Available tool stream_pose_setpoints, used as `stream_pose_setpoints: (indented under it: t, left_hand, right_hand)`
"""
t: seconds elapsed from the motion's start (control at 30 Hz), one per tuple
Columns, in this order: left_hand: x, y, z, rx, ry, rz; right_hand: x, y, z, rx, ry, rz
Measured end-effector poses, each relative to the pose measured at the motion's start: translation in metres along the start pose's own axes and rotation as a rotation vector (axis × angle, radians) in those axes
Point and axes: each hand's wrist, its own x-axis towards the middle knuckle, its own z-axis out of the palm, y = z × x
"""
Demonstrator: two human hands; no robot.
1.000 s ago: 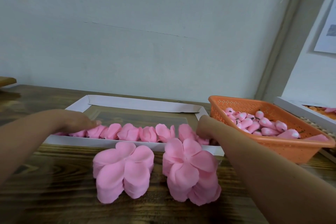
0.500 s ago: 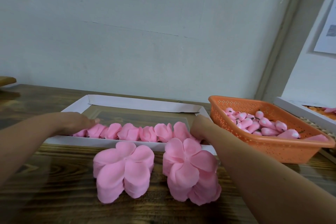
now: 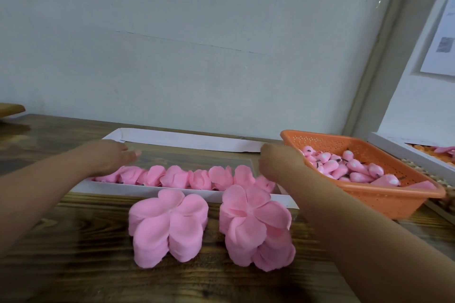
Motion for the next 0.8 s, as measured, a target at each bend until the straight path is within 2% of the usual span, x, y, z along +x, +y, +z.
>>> stream_pose_setpoints:
  t: [0.07,0.13,0.2,0.27,0.37,0.47,0.53,0.63,0.8]
  left_hand:
    - [-0.010,0.013,-0.008,-0.025,0.083,0.062]
    - [-0.026,0.032,-0.014,-0.084,0.176,0.219]
    - [-0.045,0.060,-0.016,-0.210,0.227,0.447]
    - [-0.066,0.090,-0.015,-0.304,0.197,0.635]
    - [-0.083,0.129,-0.004,-0.376,0.069,0.753]
    - [-0.090,0.154,0.009,-0.396,-0.043,0.713]
    - [-0.092,0.162,0.015,-0.384,-0.037,0.703]
    - [-0.094,0.166,0.017,-0.384,0.017,0.686]
    - [-0.098,0.162,0.016,-0.288,0.069,0.675]
  right_hand:
    - [-0.008,0.000,-0.012,0.067,0.177,0.016]
    - [-0.014,0.004,-0.021,0.091,0.314,0.046]
    - [-0.019,0.017,-0.032,0.128,0.387,0.080]
    - [-0.016,0.044,-0.045,0.201,0.411,0.160]
    - [-0.011,0.099,-0.058,0.199,0.195,0.277]
    - [-0.018,0.136,-0.052,0.061,-0.183,0.324]
    - [-0.024,0.149,-0.038,0.015,-0.347,0.363]
    - [-0.024,0.161,-0.015,-0.116,-0.405,0.325]
    - [-0.021,0.169,-0.007,-0.104,-0.417,0.284]
